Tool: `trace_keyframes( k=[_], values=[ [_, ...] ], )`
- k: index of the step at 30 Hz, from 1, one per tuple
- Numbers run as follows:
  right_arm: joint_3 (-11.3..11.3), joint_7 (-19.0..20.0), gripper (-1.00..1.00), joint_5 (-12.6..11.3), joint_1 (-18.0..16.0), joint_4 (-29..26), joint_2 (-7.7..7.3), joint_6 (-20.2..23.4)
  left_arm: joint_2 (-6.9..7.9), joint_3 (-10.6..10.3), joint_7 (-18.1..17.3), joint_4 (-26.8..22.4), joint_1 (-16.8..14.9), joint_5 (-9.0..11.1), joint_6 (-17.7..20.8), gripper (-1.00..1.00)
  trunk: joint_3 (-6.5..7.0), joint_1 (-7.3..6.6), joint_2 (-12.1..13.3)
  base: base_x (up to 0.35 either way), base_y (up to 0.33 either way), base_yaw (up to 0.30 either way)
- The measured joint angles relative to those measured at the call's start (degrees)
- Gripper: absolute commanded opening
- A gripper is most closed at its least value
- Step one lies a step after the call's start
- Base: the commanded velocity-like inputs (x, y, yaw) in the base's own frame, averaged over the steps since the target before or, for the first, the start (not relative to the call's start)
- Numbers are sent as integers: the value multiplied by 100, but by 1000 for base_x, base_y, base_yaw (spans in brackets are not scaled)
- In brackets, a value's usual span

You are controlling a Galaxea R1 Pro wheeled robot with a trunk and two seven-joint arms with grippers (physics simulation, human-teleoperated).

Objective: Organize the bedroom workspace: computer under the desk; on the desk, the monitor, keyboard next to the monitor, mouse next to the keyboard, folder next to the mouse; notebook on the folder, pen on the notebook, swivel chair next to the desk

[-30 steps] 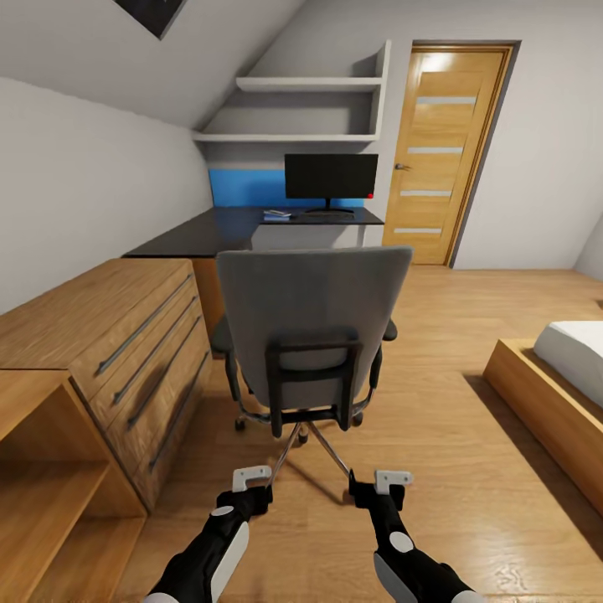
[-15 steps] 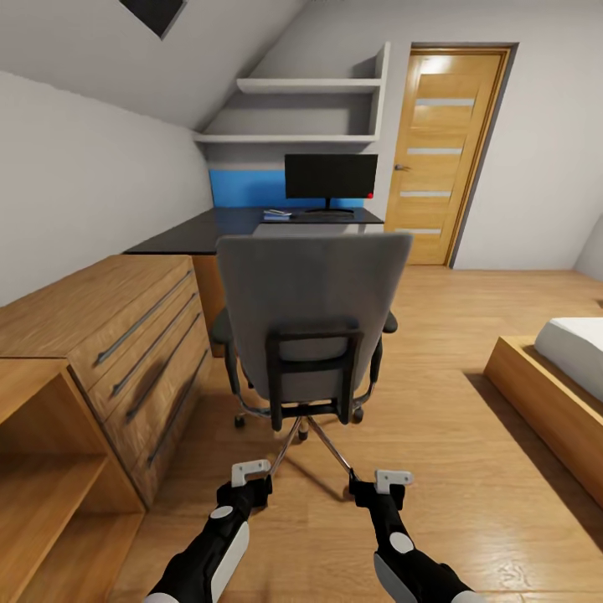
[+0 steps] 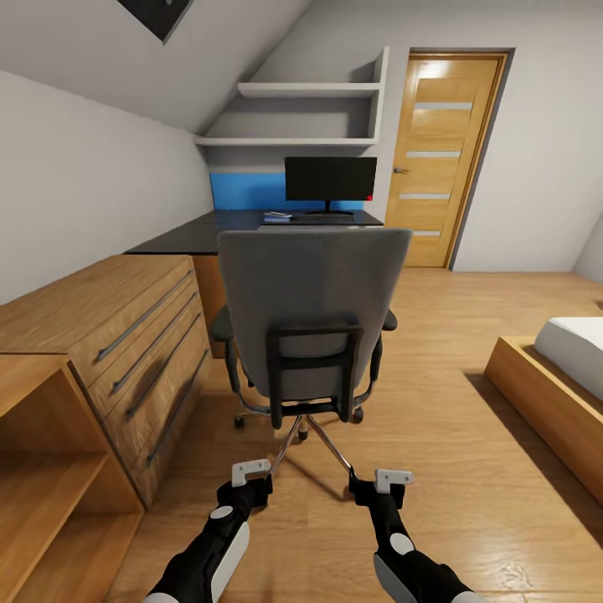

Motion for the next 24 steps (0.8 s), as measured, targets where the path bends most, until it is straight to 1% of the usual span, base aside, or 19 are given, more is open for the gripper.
trace_keyframes(
  k=[4,5,7,8,13,15,19,21,24],
  values=[
    [9,6,100,13,0,3,0,-14,0,-7,-3,5,0,-9,-1,100,0,-1,0,42,0,0],
    [17,10,100,58,2,14,0,-153,0,-54,0,5,0,-14,-14,100,0,-1,0,80,0,0],
    [18,11,100,148,4,17,0,-249,0,-132,4,4,0,-14,-22,100,0,-1,0,147,0,0],
    [21,11,100,559,8,23,19,-423,0,-235,1,2,0,-8,-381,100,0,-3,0,196,0,0],
    [19,15,100,698,15,28,61,-584,0,-248,-1,-7,2,-23,-758,100,0,0,0,72,0,0],
    [15,16,100,776,21,28,66,-695,0,-249,5,-7,3,-25,-821,100,0,0,0,17,0,0],
    [7,18,100,1113,25,40,62,-869,0,-250,16,21,3,-24,-954,100,0,0,0,6,0,0],
    [4,18,100,1230,28,43,62,-902,0,-250,19,88,3,-20,-1244,100,0,0,0,5,0,0],
    [3,18,100,1279,31,45,61,-921,0,-249,13,182,3,-16,-1552,100,0,-1,0,102,0,0]
  ],
)
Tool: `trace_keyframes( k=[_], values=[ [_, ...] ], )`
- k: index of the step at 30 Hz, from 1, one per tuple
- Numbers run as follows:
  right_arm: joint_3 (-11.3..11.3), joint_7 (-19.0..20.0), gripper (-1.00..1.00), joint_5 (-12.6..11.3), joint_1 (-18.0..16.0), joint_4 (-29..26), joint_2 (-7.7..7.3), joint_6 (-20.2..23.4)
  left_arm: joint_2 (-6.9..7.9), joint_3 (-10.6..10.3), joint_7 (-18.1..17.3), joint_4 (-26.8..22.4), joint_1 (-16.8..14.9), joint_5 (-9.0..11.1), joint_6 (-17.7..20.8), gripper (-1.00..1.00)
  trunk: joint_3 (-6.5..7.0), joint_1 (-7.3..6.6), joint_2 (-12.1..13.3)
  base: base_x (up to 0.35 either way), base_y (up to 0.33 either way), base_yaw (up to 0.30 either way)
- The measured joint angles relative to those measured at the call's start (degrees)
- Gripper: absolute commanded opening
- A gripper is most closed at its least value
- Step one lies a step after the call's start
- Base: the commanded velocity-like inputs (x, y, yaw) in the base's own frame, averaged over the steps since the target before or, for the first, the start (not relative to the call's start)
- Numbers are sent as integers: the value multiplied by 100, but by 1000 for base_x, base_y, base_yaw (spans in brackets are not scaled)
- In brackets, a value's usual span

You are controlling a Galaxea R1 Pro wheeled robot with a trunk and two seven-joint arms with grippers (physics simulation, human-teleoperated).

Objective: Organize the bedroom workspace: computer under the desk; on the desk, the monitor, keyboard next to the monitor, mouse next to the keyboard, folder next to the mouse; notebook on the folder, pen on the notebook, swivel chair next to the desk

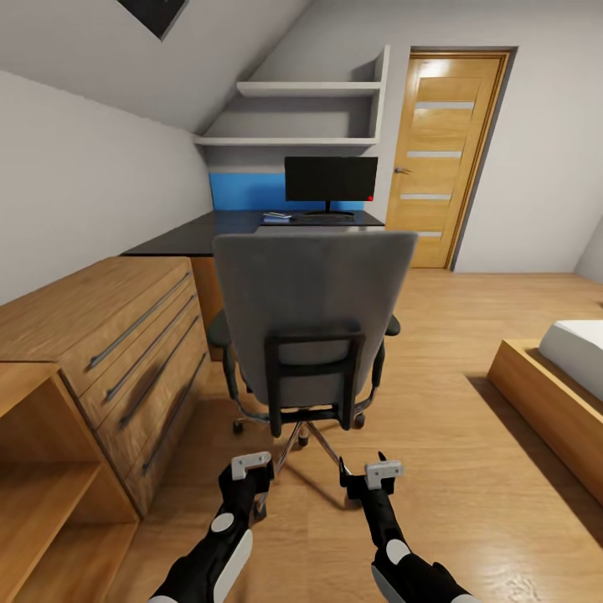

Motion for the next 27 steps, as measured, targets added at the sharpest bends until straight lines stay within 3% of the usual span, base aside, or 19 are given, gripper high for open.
trace_keyframes(
  k=[6,27],
  values=[
    [-1,0,100,33,4,1,-6,-12,0,-63,-13,81,0,3,-278,100,0,-2,0,261,0,0],
    [-1,0,100,26,4,1,9,-4,0,-82,-7,90,1,8,-278,100,0,-3,0,318,0,-13]
  ],
)
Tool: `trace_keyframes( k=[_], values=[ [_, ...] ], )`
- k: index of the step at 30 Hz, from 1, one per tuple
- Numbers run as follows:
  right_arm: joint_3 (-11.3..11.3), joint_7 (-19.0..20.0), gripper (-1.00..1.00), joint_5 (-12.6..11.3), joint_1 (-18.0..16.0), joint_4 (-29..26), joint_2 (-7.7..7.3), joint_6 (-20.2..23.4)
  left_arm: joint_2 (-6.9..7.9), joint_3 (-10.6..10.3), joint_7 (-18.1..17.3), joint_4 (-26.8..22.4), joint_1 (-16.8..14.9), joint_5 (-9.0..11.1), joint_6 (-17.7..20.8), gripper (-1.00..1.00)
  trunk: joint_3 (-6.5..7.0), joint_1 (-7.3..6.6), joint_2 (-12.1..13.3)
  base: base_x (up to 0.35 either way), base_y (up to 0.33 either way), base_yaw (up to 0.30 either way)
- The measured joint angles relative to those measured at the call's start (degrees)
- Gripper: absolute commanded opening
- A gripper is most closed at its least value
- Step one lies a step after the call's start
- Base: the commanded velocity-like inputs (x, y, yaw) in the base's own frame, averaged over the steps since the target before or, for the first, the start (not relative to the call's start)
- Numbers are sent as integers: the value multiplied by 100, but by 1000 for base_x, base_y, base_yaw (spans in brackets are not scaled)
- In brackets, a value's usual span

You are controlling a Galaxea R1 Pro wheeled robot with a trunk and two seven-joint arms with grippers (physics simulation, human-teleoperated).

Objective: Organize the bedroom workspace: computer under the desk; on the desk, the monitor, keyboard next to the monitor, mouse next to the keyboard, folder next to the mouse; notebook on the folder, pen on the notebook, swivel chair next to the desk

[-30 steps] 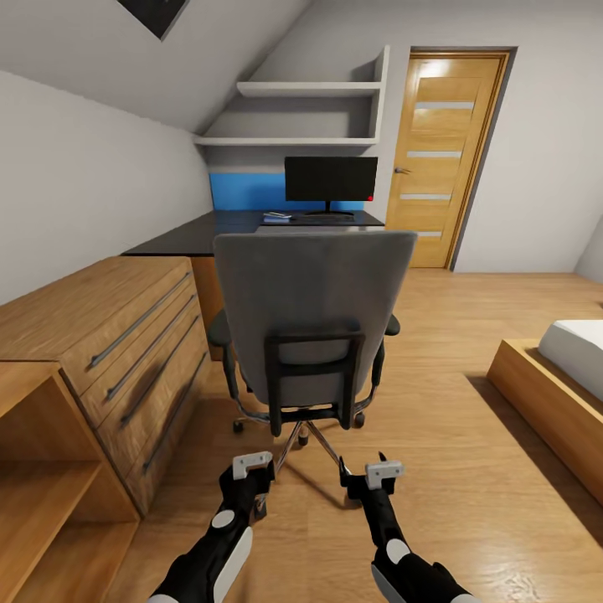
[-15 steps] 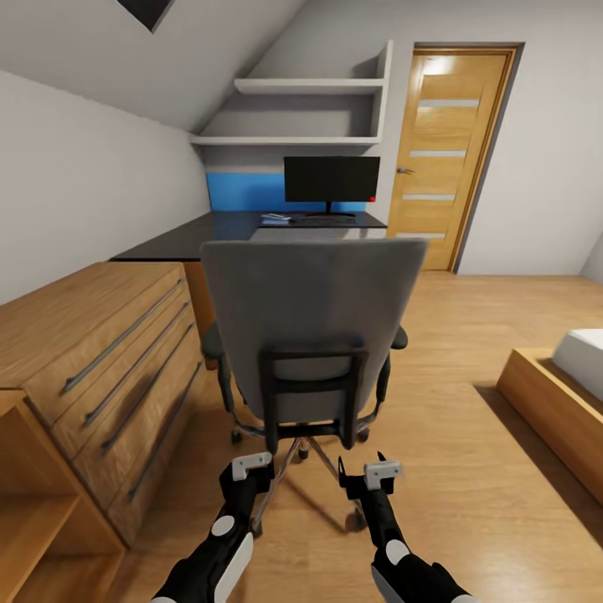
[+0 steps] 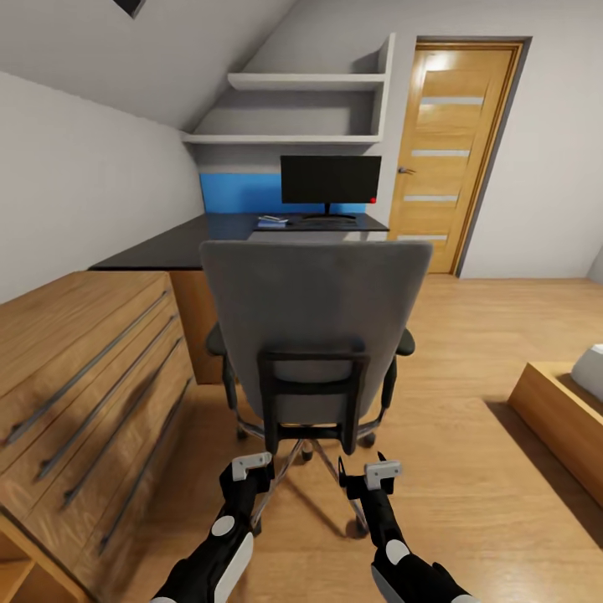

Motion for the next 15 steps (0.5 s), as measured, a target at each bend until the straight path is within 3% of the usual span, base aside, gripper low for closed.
trace_keyframes(
  k=[9,15],
  values=[
    [-11,6,100,-26,-3,-13,4,42,0,8,6,-3,1,4,-1,100,0,0,0,321,0,0],
    [-38,31,100,-46,-43,-26,41,338,0,-84,4,0,2,23,0,100,-1,0,0,321,0,0]
  ],
)
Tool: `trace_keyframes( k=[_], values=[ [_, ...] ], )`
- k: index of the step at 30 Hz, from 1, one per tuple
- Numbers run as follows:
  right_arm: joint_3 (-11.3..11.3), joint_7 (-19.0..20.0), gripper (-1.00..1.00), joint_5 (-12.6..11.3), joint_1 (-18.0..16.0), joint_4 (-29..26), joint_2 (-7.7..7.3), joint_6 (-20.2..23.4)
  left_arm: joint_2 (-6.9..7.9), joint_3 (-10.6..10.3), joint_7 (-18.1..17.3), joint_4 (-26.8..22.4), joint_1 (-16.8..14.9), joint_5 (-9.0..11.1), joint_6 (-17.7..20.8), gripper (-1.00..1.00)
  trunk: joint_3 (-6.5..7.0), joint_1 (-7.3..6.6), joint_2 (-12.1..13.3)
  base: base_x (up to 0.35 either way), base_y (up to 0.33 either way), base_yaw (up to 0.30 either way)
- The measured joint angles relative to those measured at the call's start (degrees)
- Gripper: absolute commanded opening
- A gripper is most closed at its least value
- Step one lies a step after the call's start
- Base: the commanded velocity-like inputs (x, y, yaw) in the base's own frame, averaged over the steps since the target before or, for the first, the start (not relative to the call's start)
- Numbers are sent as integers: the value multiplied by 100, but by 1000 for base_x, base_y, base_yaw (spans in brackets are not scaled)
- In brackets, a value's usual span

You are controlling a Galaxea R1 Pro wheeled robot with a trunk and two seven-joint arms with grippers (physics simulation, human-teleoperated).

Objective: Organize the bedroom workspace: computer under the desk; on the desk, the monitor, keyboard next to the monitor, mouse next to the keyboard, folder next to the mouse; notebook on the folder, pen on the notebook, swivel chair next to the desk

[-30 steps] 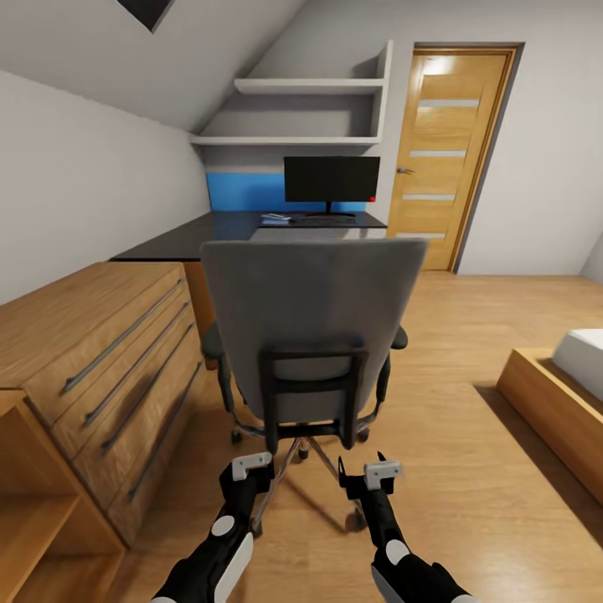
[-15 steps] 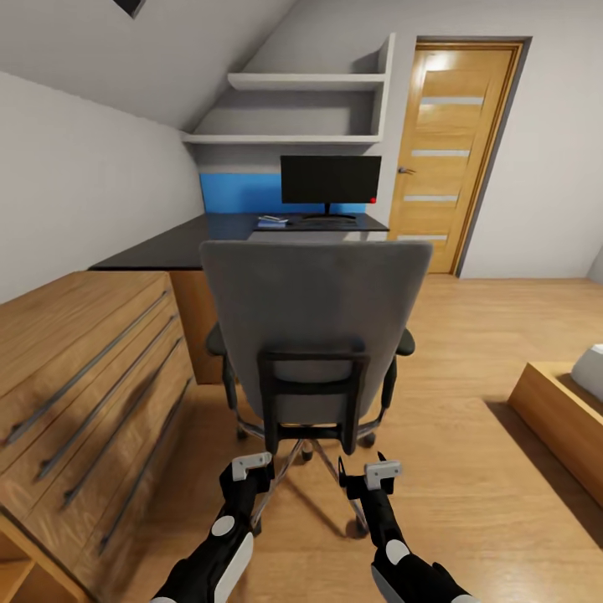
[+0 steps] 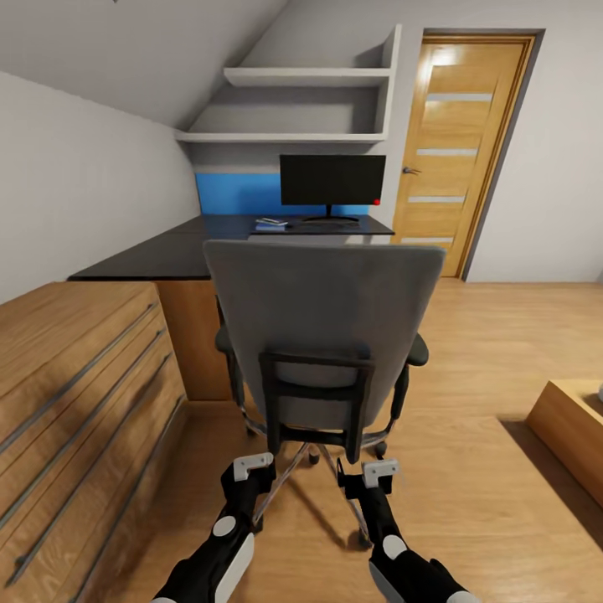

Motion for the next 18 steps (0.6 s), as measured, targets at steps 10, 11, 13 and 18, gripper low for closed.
trace_keyframes(
  k=[10,11,13,18],
  values=[
    [-430,37,100,-11,-96,62,-48,95,0,-47,-7,-4,-1,-17,3,100,0,0,0,321,0,0],
    [-446,46,100,7,-96,105,-59,101,0,-49,-8,-4,-1,-15,2,100,0,0,0,321,0,0],
    [-491,51,100,-5,-97,239,-77,96,0,-51,-10,-6,-2,-23,2,100,1,0,0,321,0,0],
    [-502,52,100,13,-98,299,-75,38,0,-54,-5,-4,-1,-21,3,100,0,0,0,321,0,0]
  ],
)
